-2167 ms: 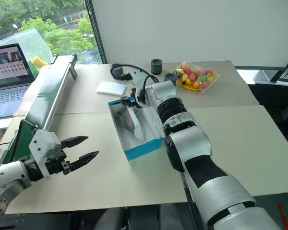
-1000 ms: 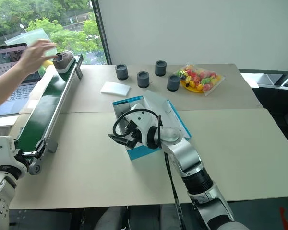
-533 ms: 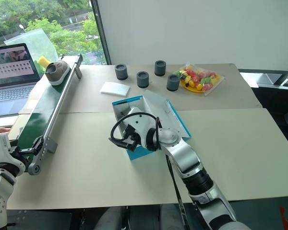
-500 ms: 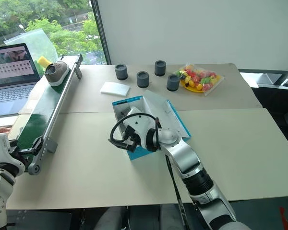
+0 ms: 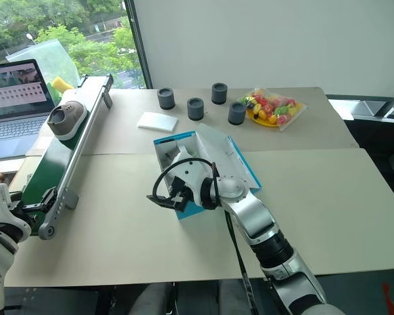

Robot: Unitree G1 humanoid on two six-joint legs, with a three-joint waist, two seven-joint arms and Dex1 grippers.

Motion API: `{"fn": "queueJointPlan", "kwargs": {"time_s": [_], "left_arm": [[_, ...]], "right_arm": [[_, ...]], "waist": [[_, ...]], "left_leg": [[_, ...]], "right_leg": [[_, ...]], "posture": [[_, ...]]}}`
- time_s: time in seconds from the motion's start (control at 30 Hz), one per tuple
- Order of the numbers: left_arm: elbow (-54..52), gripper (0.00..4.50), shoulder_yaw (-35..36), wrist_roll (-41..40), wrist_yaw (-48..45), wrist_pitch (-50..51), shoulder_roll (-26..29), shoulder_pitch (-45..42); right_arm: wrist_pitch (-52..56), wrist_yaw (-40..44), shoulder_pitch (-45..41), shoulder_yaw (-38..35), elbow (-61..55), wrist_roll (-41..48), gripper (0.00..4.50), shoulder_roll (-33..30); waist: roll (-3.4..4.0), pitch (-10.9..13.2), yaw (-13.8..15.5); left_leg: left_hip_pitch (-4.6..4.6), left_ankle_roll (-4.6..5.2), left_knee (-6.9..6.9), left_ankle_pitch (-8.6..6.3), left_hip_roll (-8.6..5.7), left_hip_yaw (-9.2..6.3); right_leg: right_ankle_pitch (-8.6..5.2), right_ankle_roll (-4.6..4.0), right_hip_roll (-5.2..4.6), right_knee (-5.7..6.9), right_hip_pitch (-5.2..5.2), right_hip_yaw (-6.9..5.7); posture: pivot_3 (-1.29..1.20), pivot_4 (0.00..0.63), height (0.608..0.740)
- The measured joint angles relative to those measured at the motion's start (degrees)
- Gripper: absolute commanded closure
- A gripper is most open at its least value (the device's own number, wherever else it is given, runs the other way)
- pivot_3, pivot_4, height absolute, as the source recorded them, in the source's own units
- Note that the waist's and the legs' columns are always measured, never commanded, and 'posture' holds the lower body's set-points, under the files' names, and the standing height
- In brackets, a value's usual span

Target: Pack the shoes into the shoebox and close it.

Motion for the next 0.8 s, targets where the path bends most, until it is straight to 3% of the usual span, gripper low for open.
{"fn": "queueJointPlan", "kwargs": {"time_s": [0.8], "left_arm": [[7.4,0.11,2.2,-2.2,-0.6,1.1,1.8,0.1]], "right_arm": [[0.2,-1.1,-0.7,0.0,0.0,0.1,0.00,0.7]], "waist": [[-0.01,0.0,0.0]], "left_leg": [[0.00,0.00,0.00,0.00,0.00,-0.01]], "right_leg": [[0.00,0.00,-0.02,0.00,-0.01,-0.01]], "posture": [[0.00,0.150,0.740]]}}
